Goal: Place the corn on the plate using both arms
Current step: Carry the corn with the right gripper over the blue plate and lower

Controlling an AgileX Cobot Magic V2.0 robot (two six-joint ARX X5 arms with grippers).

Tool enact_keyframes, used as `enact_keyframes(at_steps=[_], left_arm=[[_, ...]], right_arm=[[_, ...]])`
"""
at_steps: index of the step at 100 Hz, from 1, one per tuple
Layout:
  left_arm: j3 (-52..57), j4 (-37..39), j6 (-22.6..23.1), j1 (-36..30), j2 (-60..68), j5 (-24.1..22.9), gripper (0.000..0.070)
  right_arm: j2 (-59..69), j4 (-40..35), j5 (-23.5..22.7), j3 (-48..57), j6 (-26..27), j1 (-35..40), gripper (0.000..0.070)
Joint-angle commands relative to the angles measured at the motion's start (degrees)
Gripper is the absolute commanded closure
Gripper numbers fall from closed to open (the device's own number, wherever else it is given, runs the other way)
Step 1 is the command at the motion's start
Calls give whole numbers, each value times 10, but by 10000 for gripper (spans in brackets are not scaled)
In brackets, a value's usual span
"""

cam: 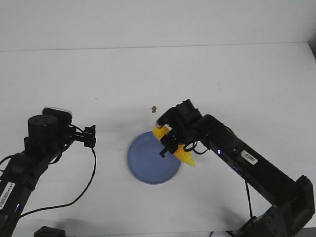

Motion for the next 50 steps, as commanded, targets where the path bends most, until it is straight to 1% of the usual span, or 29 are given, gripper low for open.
enact_keyframes(at_steps=[1,10,22,50], left_arm=[[7,3,-3,-1,3,-1,116],[7,3,-3,-1,3,-1,116],[7,3,-3,-1,3,-1,116],[7,4,-6,-1,3,-1,116]], right_arm=[[12,24,0,9,26,16,568],[17,52,0,9,45,30,568],[24,60,0,9,60,34,568],[39,54,0,9,60,38,567]])
